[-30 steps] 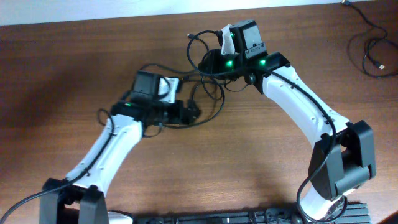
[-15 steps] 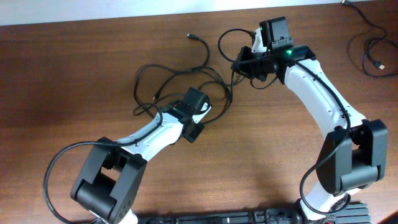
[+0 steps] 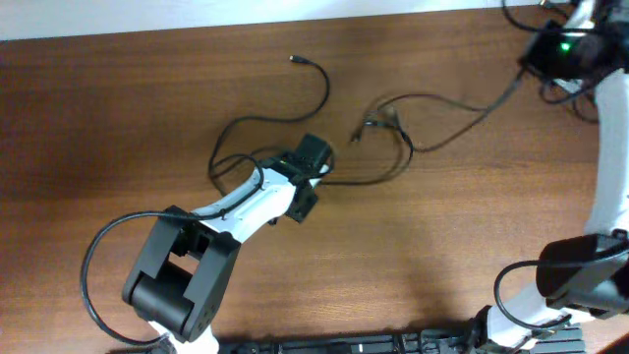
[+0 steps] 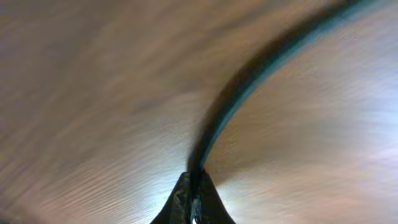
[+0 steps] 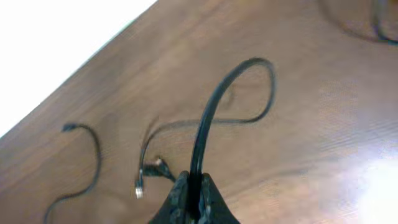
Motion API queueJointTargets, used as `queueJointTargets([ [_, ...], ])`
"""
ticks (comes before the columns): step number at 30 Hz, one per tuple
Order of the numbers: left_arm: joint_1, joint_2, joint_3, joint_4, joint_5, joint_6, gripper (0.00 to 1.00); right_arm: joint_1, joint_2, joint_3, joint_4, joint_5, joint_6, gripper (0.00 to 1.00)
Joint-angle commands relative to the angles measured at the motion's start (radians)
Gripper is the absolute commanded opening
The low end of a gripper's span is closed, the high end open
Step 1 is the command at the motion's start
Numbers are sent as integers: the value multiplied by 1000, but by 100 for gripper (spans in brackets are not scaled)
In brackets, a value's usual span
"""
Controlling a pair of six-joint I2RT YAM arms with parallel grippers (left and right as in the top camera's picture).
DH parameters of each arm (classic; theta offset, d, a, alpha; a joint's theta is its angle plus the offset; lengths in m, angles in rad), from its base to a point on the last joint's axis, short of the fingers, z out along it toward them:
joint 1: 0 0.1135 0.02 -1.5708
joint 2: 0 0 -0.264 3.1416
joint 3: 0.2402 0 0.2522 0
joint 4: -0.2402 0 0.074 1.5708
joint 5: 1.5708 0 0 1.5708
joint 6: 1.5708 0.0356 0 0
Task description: Untangle cables
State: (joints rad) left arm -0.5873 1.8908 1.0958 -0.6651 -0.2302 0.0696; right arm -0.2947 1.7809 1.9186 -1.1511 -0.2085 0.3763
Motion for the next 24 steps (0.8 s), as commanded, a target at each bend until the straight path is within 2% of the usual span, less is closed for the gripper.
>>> queueJointTargets([
  [1, 158, 126, -90, -31, -132, -175, 0, -24, -13, 17, -51, 27, -49, 4],
  [4, 262, 126, -90, -38, -122, -179, 0, -26, -13, 17, -89, 26, -85, 4],
  [7, 382, 126, -90, -82, -125, -294, 0, -27, -14, 17, -92, 41, -84, 4],
  [9, 443, 126, -90, -76, -63, -312, 0, -22, -13, 17, -107, -10, -80, 4],
  [10, 467, 126, -90, -46, 53, -311, 0, -6, -13, 14, -127, -56, -81, 4],
  [12, 479, 126, -90, 60, 402, -260, 0, 68, -11, 3, -159, -68, -97, 4],
  [14, 464, 126, -90, 160, 565, -256, 1, 174, 3, -21, -129, -66, -144, 4],
  [15, 451, 126, -90, 192, 575, -256, 4, 223, 16, -37, -88, -29, -171, 4],
  [17, 422, 126, -90, 208, 575, -256, 5, 322, 80, -82, 29, 193, -170, 4],
  [19, 413, 126, -90, 203, 575, -256, 9, 349, 154, -84, 95, 236, -159, 12],
  [22, 404, 126, -90, 201, 575, -256, 20, 354, 270, -84, 192, 235, -132, 12],
  [23, 404, 126, -90, 201, 575, -256, 20, 354, 291, -84, 203, 235, -132, 17],
  [24, 404, 126, -90, 190, 569, -255, 10, 354, 322, -84, 206, 236, -133, 29],
])
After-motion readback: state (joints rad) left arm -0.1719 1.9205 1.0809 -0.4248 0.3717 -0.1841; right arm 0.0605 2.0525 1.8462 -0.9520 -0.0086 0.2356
